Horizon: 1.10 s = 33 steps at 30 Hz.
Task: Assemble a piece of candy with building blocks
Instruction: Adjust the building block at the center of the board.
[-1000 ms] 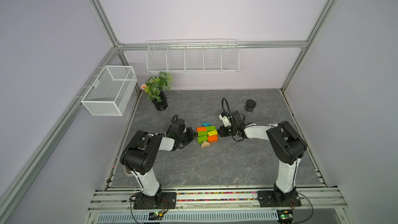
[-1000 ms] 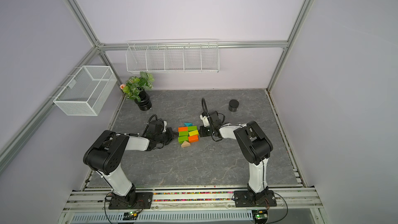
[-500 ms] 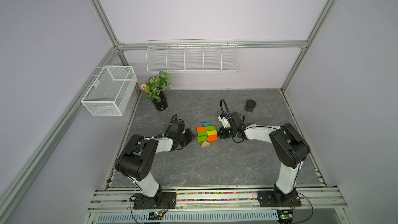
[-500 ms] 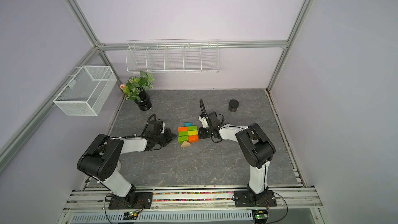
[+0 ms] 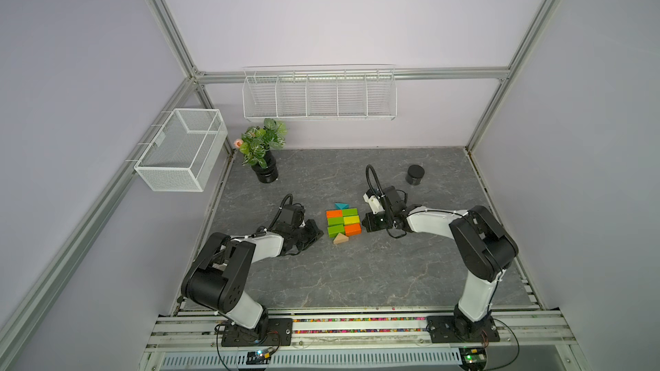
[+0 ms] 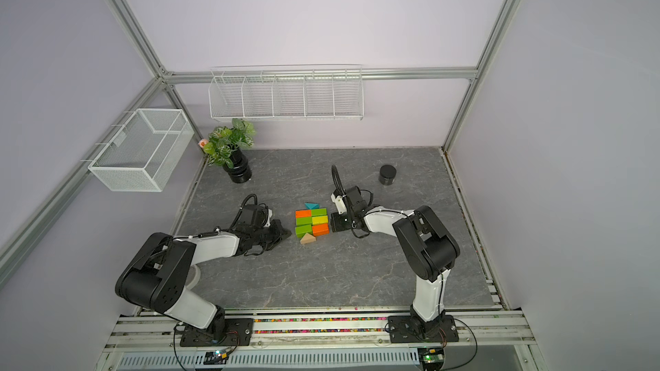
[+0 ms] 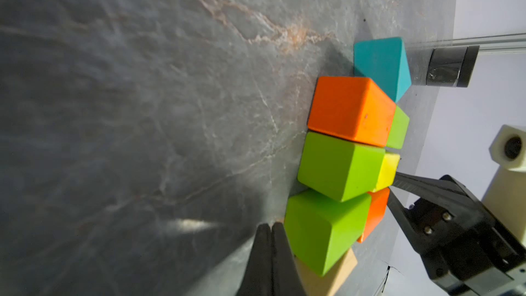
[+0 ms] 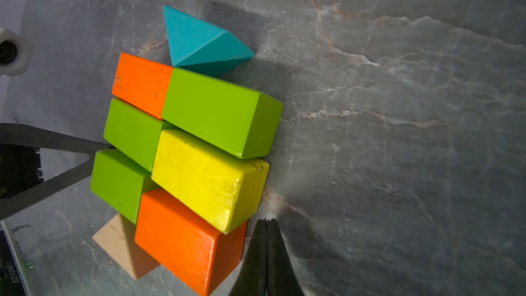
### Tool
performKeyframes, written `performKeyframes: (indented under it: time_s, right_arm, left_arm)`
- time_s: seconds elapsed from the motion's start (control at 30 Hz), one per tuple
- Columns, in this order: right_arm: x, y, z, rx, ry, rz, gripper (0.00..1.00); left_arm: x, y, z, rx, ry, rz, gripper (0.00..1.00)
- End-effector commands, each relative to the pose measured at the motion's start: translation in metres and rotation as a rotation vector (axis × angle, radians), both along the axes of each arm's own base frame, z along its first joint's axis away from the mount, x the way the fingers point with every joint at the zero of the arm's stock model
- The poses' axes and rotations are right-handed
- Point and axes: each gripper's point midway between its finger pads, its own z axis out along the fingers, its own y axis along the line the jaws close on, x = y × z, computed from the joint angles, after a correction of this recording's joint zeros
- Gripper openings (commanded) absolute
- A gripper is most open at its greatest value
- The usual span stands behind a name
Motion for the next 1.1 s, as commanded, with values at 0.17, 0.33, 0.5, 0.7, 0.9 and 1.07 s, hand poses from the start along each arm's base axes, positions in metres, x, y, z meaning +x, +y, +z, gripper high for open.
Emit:
performKeyframes:
  time_s: [0.17, 0.33, 0.5, 0.7, 0.9, 1.07]
  right_arm:
    - [-0.012, 0.009, 0.0, 0.003, 0.012, 0.04, 0.07]
    - [-0.015, 0.01, -0.001, -0.01, 0.014, 0.044, 0.07]
    - [-0.018, 0.009, -0.005, -0.019, 0.028, 0.045, 0.07]
    - [-0.022, 0.006, -0.008, -0.034, 0.035, 0.043, 0.07]
    - [-0.022, 0.008, -0.006, -0.023, 0.035, 0.048, 0.07]
    - [-0.02, -0.001, 0.001, -0.054, 0.002, 0.015, 0.07]
  left_arm:
    - [-0.016, -0.004, -0.006, -0.007, 0.035, -0.033, 0.0]
    - [-0.011, -0.012, -0.009, -0.031, 0.036, -0.038, 0.0]
    - [-0.005, -0.019, -0.014, -0.047, 0.042, -0.05, 0.0]
    - [-0.001, -0.02, -0.013, -0.038, 0.038, -0.052, 0.0]
    - [-0.002, -0.019, -0.012, -0.03, 0.042, -0.054, 0.0]
    - [0.0, -0.014, 0.004, 0.008, -0.013, -0.065, 0.0]
